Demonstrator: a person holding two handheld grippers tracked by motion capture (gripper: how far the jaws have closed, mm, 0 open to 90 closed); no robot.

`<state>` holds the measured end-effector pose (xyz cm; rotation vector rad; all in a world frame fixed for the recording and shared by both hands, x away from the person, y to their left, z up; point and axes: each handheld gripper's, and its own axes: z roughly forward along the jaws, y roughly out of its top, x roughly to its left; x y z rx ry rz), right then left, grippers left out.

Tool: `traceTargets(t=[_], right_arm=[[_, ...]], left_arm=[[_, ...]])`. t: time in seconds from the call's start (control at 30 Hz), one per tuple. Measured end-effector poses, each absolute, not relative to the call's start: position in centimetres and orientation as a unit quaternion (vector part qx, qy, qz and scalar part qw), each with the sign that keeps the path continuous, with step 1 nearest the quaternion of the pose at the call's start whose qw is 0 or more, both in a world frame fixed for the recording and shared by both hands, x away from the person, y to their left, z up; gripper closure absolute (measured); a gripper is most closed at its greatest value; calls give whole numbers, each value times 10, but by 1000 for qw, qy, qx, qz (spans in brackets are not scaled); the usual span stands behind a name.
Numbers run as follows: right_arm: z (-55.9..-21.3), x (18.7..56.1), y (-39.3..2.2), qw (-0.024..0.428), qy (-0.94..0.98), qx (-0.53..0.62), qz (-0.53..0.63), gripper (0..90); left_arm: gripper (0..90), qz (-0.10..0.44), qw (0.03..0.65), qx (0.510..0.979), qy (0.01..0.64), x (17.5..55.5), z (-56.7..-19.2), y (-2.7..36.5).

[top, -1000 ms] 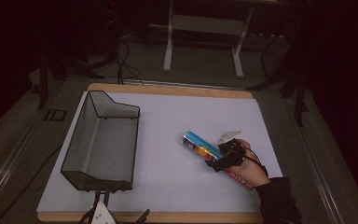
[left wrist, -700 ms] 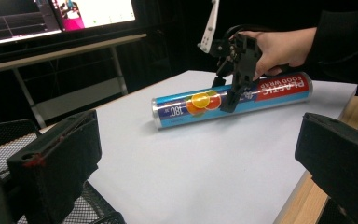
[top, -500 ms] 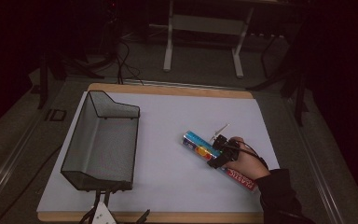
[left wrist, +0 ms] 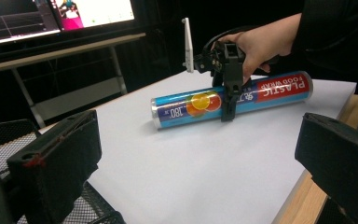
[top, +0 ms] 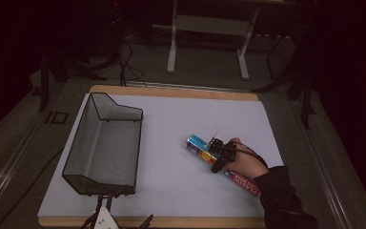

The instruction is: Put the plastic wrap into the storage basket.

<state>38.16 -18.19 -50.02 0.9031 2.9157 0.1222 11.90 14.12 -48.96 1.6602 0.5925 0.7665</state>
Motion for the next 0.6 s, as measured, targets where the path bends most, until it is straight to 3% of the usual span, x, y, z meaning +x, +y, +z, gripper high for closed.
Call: traceTargets(t=[0.27,0.6], right_arm=[[-498,379,-191,47,945,312,82,318],[-464,380,-199,84,926,330,164,319]], left_arm=[[8,328,571,708,256,120,-490,142],[8,327,571,708,255,120,-490,140]])
